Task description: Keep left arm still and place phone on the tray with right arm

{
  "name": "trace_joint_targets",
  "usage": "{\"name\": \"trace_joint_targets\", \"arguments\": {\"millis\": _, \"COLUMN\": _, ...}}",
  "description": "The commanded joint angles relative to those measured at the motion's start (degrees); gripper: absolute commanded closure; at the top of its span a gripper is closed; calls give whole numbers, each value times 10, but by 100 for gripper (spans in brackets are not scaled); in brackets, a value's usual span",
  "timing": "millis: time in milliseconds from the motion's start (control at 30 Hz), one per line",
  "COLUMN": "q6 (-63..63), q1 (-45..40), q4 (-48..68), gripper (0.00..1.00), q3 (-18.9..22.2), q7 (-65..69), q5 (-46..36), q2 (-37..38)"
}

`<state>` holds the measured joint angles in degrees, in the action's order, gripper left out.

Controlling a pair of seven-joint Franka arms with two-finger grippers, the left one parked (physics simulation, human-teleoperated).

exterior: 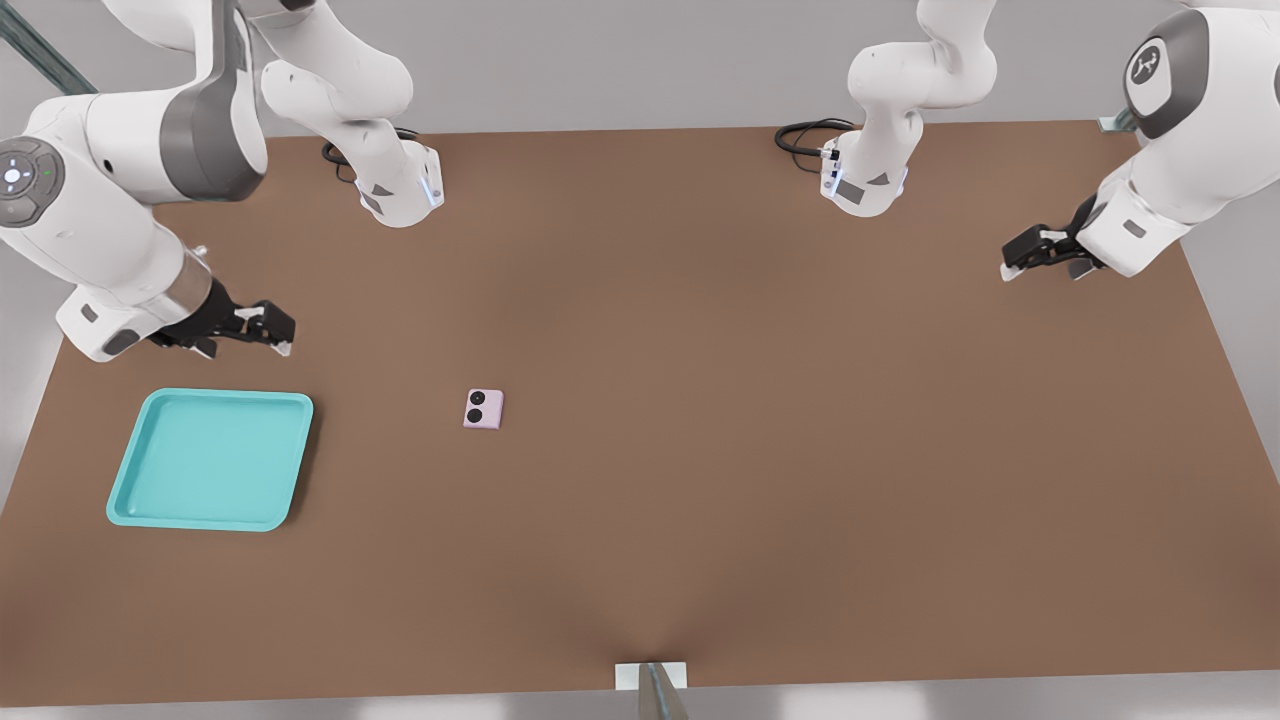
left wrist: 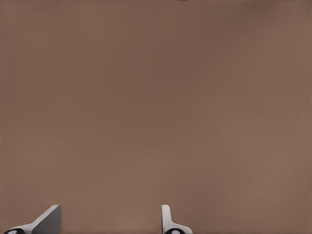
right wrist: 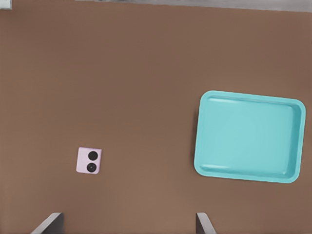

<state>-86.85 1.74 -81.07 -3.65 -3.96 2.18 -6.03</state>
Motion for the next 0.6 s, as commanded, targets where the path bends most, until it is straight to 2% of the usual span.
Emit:
{"name": "trace_joint_targets", "arguments": {"millis": 0, "q6": -13, "q1": 1, "q4": 0, "gripper": 0, "q3": 0, "q7": -18, "q5": -4, "q2": 1}}
{"name": "trace_joint_targets", "arguments": {"millis": 133, "q6": -46, "q1": 45, "q4": 4, "gripper": 0, "q3": -8, "q7": -48, "q5": -2, "q2": -49}}
{"name": "trace_joint_targets", "arguments": {"millis": 433, "q6": -200, "q1": 174, "q4": -59, "gripper": 0, "q3": -12, "q7": -364, "q5": 8, "q2": -171}}
{"name": "trace_joint_targets", "arguments": {"millis": 500, "q6": -255, "q1": 191, "q4": -114, "gripper": 0, "q3": -17, "q7": -454, "q5": 16, "q2": -173}}
{"name": "trace_joint_targets", "arguments": {"millis": 567, "q6": -312, "q1": 192, "q4": -169, "gripper": 0, "q3": -25, "q7": -488, "q5": 16, "q2": -170}}
